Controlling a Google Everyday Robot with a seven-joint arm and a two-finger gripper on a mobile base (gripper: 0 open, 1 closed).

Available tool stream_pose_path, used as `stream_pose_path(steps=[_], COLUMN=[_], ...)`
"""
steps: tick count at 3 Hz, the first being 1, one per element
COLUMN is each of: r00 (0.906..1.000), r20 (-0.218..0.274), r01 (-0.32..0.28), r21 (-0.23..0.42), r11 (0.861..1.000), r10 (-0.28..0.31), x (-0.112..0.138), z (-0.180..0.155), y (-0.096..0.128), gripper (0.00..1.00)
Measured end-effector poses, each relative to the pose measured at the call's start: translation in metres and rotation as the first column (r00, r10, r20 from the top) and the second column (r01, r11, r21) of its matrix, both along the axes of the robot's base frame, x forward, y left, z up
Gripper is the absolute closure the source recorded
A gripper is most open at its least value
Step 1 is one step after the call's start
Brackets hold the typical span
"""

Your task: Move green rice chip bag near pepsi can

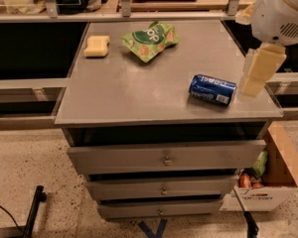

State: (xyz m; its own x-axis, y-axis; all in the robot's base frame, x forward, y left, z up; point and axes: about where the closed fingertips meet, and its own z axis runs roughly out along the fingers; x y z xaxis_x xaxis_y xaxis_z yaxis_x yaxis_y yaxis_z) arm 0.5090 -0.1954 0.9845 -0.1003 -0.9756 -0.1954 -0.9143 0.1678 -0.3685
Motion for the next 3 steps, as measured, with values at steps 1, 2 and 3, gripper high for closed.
stream_pose_path(steps=[1,2,3], r00=[0.9968,0.9906,0.9827], r20=[0.05,0.097,0.134], r01=[-0.063,-0.098,-0.134], r21=[0.009,0.019,0.033], r11=[0.998,0.995,0.99], r10=[0.062,0.096,0.128], x=[0.043,0.083,0.126], z=[0.003,0.004,-0.004], y=[0.01,0.021,0.039], gripper=[0.0,0.0,0.0])
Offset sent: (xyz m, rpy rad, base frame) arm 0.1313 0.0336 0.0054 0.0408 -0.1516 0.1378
